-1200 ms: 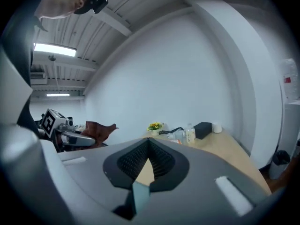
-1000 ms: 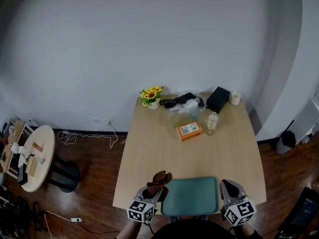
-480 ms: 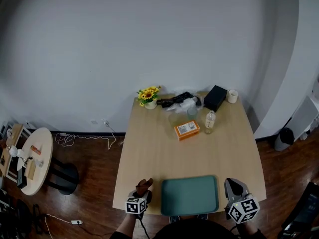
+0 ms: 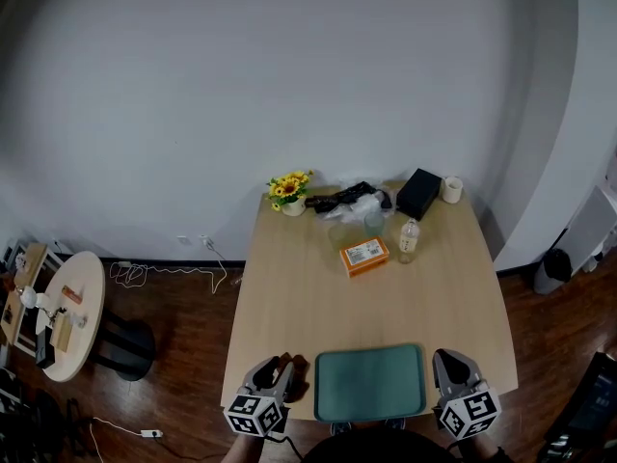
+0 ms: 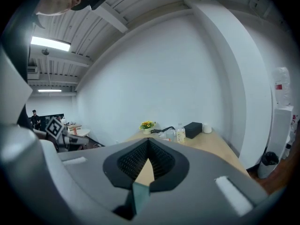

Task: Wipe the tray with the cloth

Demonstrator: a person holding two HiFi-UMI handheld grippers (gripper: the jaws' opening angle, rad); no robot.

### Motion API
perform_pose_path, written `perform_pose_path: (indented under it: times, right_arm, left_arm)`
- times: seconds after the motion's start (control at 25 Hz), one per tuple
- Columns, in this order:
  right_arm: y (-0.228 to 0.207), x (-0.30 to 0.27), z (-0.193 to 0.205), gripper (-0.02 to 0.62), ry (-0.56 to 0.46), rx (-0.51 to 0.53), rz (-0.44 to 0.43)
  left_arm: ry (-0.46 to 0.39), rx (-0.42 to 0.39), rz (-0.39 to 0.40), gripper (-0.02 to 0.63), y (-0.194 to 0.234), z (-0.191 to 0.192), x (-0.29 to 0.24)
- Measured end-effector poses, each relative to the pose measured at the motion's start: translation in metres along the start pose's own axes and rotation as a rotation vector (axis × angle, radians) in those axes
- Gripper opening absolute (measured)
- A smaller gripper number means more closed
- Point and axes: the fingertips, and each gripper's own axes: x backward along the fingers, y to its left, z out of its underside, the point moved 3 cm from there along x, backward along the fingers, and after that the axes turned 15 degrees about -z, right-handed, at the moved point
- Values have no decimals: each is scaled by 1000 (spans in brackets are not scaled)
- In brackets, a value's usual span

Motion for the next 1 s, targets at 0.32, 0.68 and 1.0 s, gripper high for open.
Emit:
perform_pose_path:
  times: [0.32, 0.68, 1.0]
  right_arm:
    - [17, -12, -5, 0, -4, 38, -73]
    - [16, -12, -13, 0, -51, 43, -54]
    - [16, -11, -13, 0, -39, 29, -52]
  left_arm:
    - [-205, -143, 278, 71, -122, -63, 36]
    - [-147, -114, 282, 69, -131, -43, 23]
    - [-117, -108, 289, 69, -132, -39, 23]
